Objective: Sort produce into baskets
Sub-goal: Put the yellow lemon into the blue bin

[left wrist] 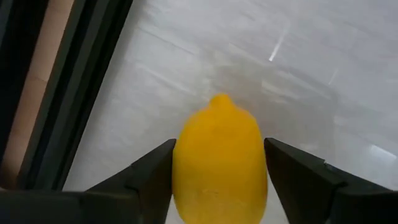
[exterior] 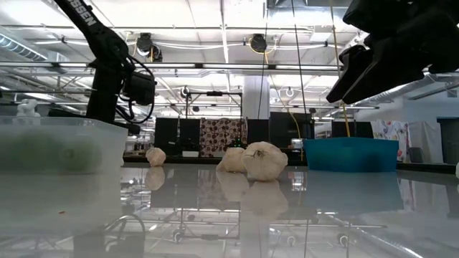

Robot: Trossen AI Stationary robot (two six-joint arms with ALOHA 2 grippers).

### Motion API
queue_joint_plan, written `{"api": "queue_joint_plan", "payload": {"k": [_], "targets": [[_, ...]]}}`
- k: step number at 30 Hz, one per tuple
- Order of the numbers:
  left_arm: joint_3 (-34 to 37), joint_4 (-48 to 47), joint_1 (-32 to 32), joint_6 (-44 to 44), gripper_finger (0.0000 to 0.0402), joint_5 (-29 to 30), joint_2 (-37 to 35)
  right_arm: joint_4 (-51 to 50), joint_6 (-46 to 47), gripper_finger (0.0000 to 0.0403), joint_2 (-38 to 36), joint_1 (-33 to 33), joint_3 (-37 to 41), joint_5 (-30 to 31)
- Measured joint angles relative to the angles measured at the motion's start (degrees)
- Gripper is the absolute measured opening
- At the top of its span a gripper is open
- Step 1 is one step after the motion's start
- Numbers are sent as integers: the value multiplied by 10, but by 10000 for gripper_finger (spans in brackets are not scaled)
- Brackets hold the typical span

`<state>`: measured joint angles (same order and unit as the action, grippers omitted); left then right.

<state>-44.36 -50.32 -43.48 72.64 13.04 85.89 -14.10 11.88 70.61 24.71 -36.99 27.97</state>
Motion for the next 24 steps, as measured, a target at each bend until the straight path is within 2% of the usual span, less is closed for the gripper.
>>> {"api": "queue_joint_plan", "payload": {"k": [6,9,12,17,21,24], "targets": [[0,4,0,-13,180,-8,0,0,11,270,0,0,0,0],[-1,5,0,-27,162,-16,0,0,19,270,0,0,0,-12],[-16,3,0,-62,160,-28,-2,0,24,270,0,0,0,-15],[-86,25,17,-154,177,-44,-9,0,36,270,0,1,0,-30],[-141,118,64,-255,179,-80,-10,0,93,270,0,1,0,-31],[-153,263,113,-315,179,-100,-10,-6,154,270,0,1,0,-34]]}}
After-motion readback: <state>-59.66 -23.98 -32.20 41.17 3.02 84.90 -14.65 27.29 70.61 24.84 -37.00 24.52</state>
